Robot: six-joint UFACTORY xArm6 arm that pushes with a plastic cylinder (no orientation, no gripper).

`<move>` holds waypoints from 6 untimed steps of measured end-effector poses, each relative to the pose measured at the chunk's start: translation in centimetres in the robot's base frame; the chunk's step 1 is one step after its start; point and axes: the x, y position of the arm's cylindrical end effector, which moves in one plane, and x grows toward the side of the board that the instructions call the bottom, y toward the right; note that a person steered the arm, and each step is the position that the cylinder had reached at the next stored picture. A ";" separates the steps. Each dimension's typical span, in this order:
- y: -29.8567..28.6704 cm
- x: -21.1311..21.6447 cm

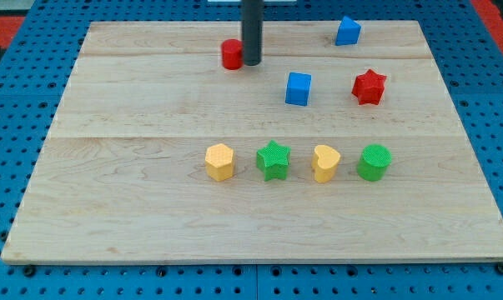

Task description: Slide the red circle towards the center

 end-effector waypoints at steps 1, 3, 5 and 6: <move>2.5 -0.6; 6.6 -4.8; -0.2 -4.9; -2.7 -3.3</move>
